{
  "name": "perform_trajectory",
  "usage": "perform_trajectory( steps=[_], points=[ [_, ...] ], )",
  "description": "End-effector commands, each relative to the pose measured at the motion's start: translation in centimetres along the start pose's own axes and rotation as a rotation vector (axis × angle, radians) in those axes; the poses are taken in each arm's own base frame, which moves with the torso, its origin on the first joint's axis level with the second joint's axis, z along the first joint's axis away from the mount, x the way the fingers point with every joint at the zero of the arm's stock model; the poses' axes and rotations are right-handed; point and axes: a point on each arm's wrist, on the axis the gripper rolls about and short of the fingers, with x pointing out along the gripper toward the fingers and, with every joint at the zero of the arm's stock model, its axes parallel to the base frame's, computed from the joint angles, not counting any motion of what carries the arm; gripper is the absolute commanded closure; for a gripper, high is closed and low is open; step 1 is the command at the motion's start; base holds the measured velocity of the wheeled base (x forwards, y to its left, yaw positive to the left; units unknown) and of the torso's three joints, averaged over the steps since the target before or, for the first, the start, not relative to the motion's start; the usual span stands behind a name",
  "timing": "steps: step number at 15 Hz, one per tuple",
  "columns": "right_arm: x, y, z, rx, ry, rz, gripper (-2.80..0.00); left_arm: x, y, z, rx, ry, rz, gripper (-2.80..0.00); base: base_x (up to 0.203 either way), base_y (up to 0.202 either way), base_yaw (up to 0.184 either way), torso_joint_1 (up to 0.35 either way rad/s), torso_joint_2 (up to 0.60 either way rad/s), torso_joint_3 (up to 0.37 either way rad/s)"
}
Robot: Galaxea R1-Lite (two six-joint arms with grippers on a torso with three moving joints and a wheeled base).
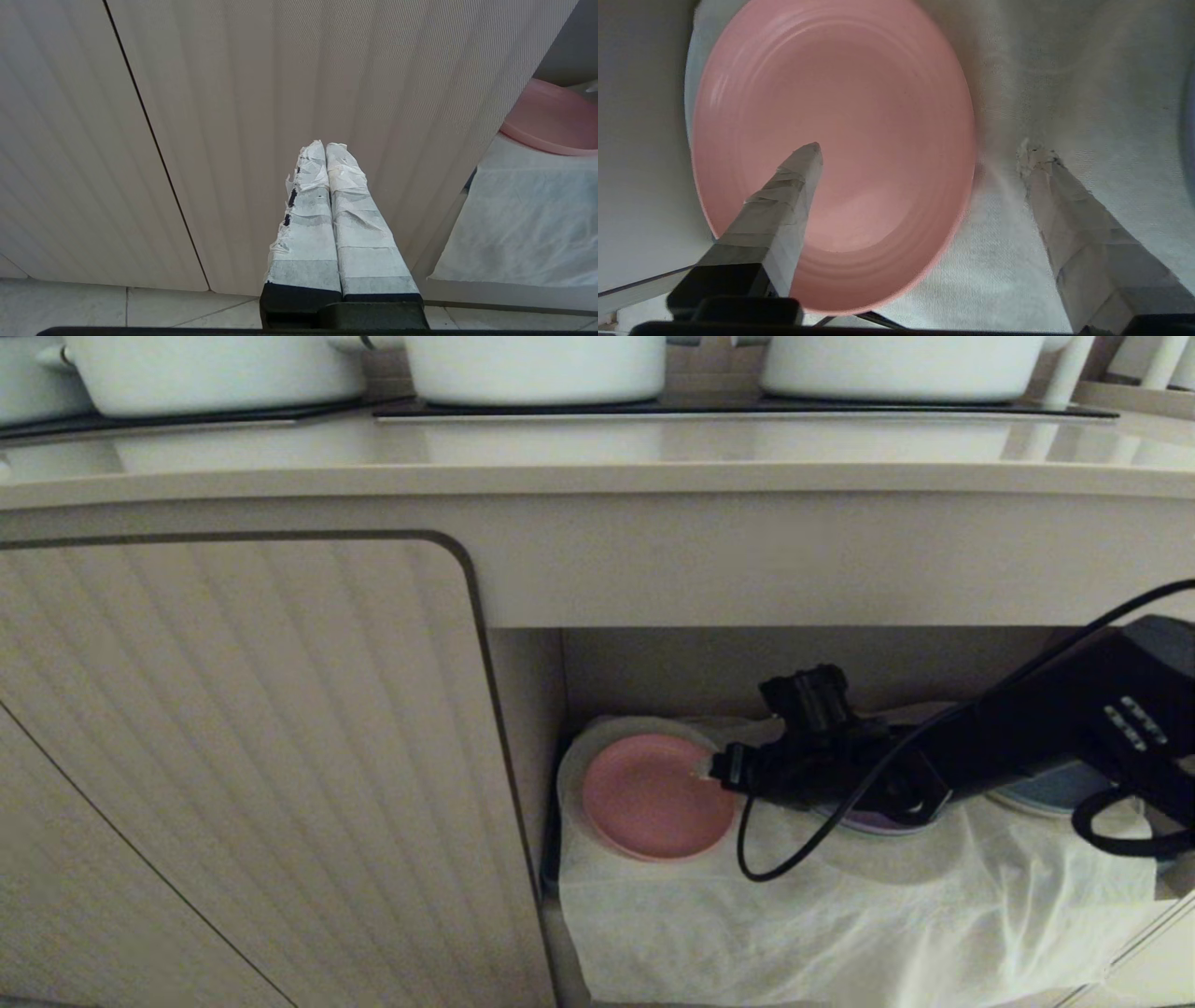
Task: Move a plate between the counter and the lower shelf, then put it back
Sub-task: Pick up the plate in the cupboard
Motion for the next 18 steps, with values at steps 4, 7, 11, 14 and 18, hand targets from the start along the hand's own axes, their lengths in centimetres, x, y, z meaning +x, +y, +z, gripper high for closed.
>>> perform_trajectory(
  steps=[4,7,11,14,18],
  points=[
    [1.1,0.4,0.1,-0.01,-0.004,0.011,-2.8,0.0,0.0,0.0,-0.001,0.002,0.001,0.0,0.0,0.0,0.0,0.0,0.0,0.0],
    [1.4,0.9,-0.3,-0.02,0.003,0.021,-2.8,0.0,0.0,0.0,-0.001,0.002,0.001,0.0,0.0,0.0,0.0,0.0,0.0,0.0],
    [1.7,1.2,-0.9,-0.028,0.025,0.02,-2.8,0.0,0.0,0.0,-0.001,0.0,0.001,0.0,0.0,0.0,0.0,0.0,0.0,0.0],
    [1.7,1.3,-0.8,-0.044,0.068,-0.009,-2.8,0.0,0.0,0.0,-0.001,0.002,0.001,0.0,0.0,0.0,0.0,0.0,0.0,0.0],
    [1.9,1.8,0.0,-0.046,0.074,-0.033,-2.8,0.0,0.0,0.0,-0.001,0.001,0.001,0.0,0.0,0.0,0.0,0.0,0.0,0.0]
  ],
)
